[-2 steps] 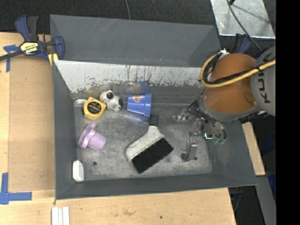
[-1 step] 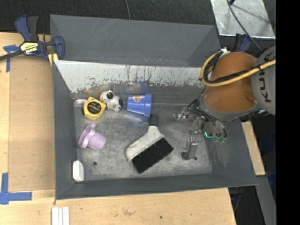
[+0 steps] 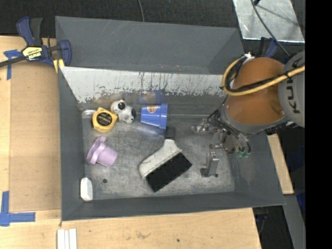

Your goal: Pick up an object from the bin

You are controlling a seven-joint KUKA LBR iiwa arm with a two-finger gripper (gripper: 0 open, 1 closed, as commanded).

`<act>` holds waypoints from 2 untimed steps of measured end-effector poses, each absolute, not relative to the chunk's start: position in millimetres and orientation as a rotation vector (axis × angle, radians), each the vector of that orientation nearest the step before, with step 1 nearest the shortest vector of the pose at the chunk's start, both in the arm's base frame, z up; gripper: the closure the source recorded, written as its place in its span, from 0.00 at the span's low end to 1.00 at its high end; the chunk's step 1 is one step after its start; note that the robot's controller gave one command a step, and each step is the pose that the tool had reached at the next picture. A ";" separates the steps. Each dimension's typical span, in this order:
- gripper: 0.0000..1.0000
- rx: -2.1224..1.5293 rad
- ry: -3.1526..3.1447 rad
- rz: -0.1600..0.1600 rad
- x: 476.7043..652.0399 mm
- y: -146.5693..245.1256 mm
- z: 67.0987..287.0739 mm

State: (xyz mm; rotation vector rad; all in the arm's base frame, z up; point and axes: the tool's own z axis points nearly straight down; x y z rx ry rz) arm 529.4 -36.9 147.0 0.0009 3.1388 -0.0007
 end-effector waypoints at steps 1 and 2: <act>0.00 -0.032 3.134 0.000 520.8 -57.7 113.4; 0.00 -0.071 3.139 -0.004 510.2 -21.2 88.8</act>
Offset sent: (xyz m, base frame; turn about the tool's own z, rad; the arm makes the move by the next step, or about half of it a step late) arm -0.0283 0.0765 -0.0770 -0.0863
